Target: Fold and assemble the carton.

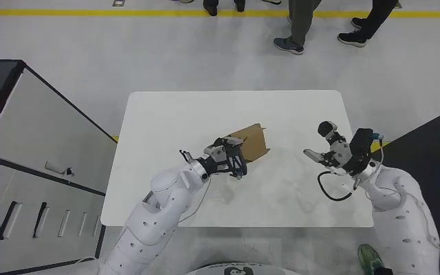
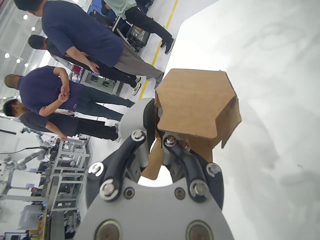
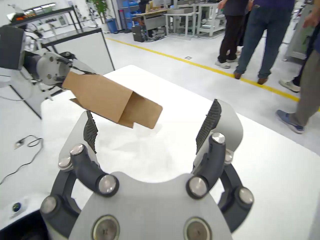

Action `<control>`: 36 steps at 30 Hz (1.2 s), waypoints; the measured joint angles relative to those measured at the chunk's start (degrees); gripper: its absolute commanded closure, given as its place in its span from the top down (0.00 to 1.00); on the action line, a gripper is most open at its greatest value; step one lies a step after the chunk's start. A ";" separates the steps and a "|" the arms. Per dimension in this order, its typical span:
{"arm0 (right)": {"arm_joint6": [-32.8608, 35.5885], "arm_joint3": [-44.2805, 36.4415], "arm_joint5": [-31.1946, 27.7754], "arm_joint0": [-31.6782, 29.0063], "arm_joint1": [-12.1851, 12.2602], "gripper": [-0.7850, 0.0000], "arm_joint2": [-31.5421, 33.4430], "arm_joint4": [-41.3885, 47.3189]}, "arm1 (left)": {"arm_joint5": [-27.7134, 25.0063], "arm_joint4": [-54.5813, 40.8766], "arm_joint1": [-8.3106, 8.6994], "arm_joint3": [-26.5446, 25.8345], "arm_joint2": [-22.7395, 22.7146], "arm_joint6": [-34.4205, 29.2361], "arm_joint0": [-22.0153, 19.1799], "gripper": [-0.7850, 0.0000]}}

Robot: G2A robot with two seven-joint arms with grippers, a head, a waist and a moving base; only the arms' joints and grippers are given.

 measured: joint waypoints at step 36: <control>48.88 1.02 8.11 8.12 11.79 1.00 -19.35 67.35 | -13.88 -19.09 1.80 1.47 -3.58 5.99 -3.45 0.00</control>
